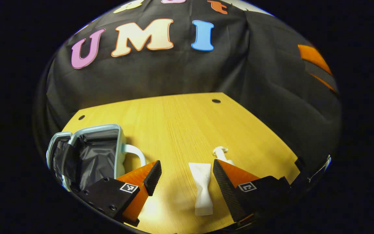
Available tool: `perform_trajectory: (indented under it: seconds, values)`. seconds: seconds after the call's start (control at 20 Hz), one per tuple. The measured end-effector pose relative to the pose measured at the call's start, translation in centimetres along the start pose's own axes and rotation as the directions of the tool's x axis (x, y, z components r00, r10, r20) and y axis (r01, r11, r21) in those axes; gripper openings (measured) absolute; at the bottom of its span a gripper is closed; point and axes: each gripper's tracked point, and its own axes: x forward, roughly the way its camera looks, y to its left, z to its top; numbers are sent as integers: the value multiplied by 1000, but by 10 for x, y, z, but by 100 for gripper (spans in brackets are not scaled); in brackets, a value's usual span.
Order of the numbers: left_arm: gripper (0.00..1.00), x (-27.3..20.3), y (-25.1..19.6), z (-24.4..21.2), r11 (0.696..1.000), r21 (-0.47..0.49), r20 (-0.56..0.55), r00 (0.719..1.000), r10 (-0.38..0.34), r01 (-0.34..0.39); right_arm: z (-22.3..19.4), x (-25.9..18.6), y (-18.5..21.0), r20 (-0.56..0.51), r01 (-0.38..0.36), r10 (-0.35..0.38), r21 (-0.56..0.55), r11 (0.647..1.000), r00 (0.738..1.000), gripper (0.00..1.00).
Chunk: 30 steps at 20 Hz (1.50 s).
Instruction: First open the suitcase, pack the skin care products into it, and then close the suitcase.
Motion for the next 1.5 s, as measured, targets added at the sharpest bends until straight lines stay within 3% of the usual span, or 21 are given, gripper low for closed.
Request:
perform_trajectory:
  seconds: [0.3,0.45,0.55,0.6,0.8,1.15,1.5]
  values:
    - [87,21,-5,-52,1000,16,-145,989,-2,4,-49,14,-3,-143,3,-3,-2,1000,990,99]
    - [68,29,-7,-87,1000,-14,-246,969,-7,3,-81,25,4,-232,-11,11,0,1000,973,99]
    - [41,36,12,-77,996,50,-184,980,77,-69,-104,31,8,-296,-16,16,3,1000,955,99]
    - [28,30,15,-84,997,34,-207,975,74,-68,-115,33,11,-323,-19,19,3,1000,946,99]
    - [22,32,18,-82,997,-45,-198,979,46,-56,-167,42,20,-441,-34,27,-6,999,897,99]
    - [20,33,19,-82,999,-27,-180,983,34,-39,-259,41,35,-637,-60,47,2,998,770,99]
    - [20,32,19,-83,1000,-9,-183,983,22,-24,-315,29,42,-761,-53,45,14,998,647,99]
